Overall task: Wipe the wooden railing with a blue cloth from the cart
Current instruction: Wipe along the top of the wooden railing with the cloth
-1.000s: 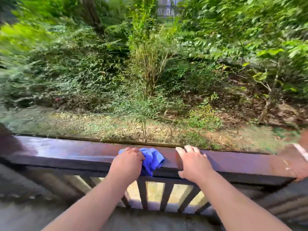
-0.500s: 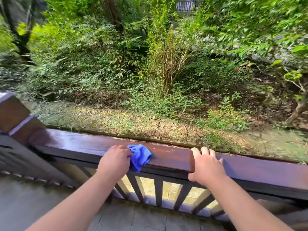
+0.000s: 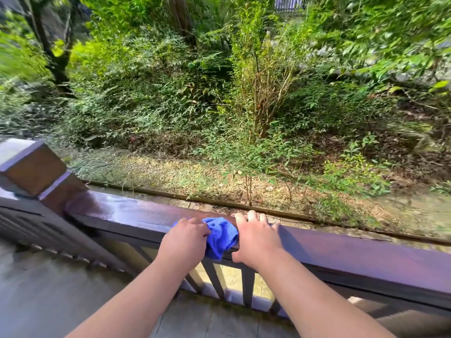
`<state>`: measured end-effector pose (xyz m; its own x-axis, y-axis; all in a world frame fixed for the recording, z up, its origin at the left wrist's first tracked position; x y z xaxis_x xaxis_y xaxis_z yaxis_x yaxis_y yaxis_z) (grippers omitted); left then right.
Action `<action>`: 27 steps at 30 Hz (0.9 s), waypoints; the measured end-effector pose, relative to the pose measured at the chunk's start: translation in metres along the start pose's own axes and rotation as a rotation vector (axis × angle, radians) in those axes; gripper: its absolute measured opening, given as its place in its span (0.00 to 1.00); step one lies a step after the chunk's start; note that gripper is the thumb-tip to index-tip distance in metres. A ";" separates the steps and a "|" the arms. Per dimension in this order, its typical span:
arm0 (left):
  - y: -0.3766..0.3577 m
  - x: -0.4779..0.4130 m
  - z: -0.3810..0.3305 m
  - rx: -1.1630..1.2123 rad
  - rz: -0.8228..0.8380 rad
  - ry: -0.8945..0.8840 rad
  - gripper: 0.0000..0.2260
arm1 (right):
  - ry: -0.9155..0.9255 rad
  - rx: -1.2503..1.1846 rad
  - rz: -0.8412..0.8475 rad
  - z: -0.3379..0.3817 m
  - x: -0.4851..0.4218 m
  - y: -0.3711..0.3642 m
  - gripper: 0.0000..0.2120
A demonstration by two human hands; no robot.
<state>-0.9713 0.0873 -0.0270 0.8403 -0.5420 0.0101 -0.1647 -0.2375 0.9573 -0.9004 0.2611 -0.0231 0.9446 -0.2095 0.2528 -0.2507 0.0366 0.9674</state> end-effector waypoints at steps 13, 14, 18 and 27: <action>0.032 -0.022 0.150 0.075 -0.021 -0.249 0.13 | -0.120 0.056 0.008 0.143 -0.052 0.023 0.41; 0.038 -0.025 0.166 0.081 -0.043 -0.247 0.12 | -0.130 0.069 0.006 0.156 -0.056 0.026 0.42; 0.056 -0.033 0.228 0.049 -0.045 -0.224 0.14 | -0.169 0.104 0.010 0.198 -0.068 0.030 0.45; 0.101 -0.038 0.350 -0.003 -0.042 0.013 0.15 | -0.148 0.114 -0.029 0.269 -0.090 0.038 0.44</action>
<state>-1.2002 -0.1984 -0.0320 0.8533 -0.5208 -0.0264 -0.1275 -0.2573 0.9579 -1.0517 0.0183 -0.0141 0.9124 -0.3503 0.2115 -0.2543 -0.0803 0.9638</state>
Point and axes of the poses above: each hand's wrist, its own x-axis away from the middle knuckle, its own y-axis out of the back of the hand, z = x × y, the point moved 2 cm from there along -x, towards the middle knuckle, and after that the axes turned 10 degrees about x, right-handed, at the moved point
